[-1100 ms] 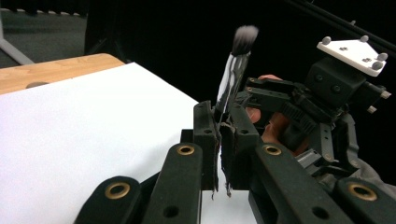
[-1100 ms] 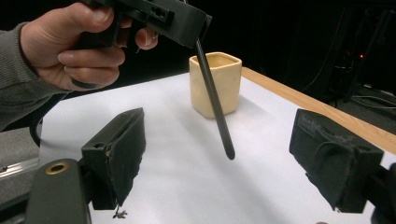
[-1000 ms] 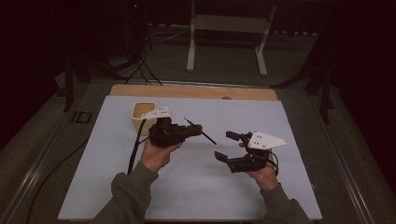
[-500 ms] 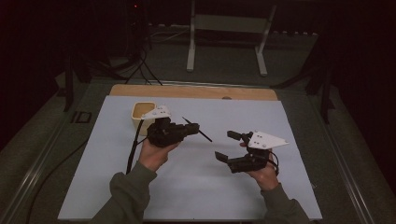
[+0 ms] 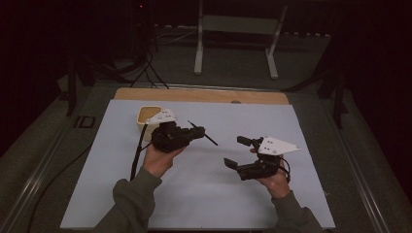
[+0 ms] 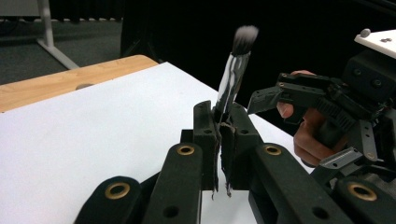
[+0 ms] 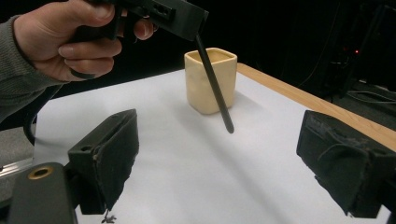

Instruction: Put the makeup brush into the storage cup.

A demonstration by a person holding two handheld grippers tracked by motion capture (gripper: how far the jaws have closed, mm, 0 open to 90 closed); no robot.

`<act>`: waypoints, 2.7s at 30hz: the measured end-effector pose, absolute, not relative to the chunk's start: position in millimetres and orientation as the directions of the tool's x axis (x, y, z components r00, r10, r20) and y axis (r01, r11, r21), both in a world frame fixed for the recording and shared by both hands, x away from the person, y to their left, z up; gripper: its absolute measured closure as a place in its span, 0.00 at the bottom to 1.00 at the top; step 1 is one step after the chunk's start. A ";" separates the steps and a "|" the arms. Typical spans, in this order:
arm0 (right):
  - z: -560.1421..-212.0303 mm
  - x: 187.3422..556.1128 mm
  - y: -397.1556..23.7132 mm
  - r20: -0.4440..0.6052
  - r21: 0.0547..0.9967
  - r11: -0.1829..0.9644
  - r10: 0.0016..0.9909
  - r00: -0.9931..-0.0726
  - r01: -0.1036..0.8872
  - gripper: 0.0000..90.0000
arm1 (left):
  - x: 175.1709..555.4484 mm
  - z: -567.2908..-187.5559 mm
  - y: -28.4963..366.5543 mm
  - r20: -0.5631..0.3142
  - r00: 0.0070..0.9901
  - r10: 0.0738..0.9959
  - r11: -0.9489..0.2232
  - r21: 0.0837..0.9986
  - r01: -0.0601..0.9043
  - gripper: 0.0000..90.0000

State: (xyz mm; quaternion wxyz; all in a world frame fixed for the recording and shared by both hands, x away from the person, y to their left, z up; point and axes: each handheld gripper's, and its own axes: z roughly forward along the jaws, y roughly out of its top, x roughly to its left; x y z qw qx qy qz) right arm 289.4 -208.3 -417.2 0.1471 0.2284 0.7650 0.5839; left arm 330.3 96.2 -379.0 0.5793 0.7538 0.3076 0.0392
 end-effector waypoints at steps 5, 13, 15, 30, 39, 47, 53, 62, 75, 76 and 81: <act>-417.4 288.8 -209.9 0.043 0.960 0.213 0.524 -0.850 0.181 0.13 | 330.6 -379.2 97.3 -0.277 0.802 0.529 -0.153 0.898 0.412 0.96; -417.9 288.7 -210.6 0.044 0.959 0.216 0.524 -0.851 0.183 0.12 | 330.5 -378.8 98.3 -0.258 0.795 0.550 -0.160 0.901 0.403 0.96; -418.0 288.7 -210.7 0.044 0.959 0.217 0.523 -0.851 0.183 0.12 | 330.6 -378.7 99.0 -0.255 0.792 0.555 -0.160 0.901 0.402 0.96; -418.2 288.6 -212.2 0.043 0.959 0.216 0.528 -0.848 0.183 0.12 | 332.9 -377.2 105.0 -0.238 0.772 0.589 -0.157 0.903 0.399 0.96; -418.4 288.4 -212.3 0.044 0.959 0.214 0.528 -0.848 0.183 0.12 | 334.6 -376.9 108.4 -0.244 0.766 0.595 -0.149 0.902 0.404 0.96; -419.2 288.7 -212.4 0.042 0.959 0.216 0.530 -0.847 0.183 0.12 | 336.5 -376.6 112.1 -0.242 0.758 0.606 -0.150 0.901 0.407 0.96; -419.8 288.7 -213.1 0.042 0.957 0.220 0.534 -0.844 0.187 0.12 | 337.4 -375.8 116.5 -0.239 0.751 0.615 -0.150 0.900 0.409 0.96; -420.5 289.2 -214.3 0.047 0.957 0.216 0.539 -0.841 0.192 0.12 | 339.1 -376.3 122.0 -0.237 0.735 0.635 -0.141 0.900 0.412 0.96; -421.7 289.7 -216.2 0.049 0.956 0.217 0.547 -0.835 0.198 0.12 | 340.1 -374.5 129.9 -0.221 0.716 0.662 -0.142 0.901 0.409 0.96; -421.7 289.7 -216.3 0.049 0.956 0.216 0.548 -0.835 0.198 0.12 | 340.2 -374.5 130.3 -0.219 0.715 0.663 -0.143 0.901 0.409 0.96; -421.2 289.7 -216.9 0.048 0.955 0.220 0.547 -0.836 0.198 0.12 | 340.0 -374.5 132.5 -0.215 0.709 0.671 -0.143 0.901 0.409 0.96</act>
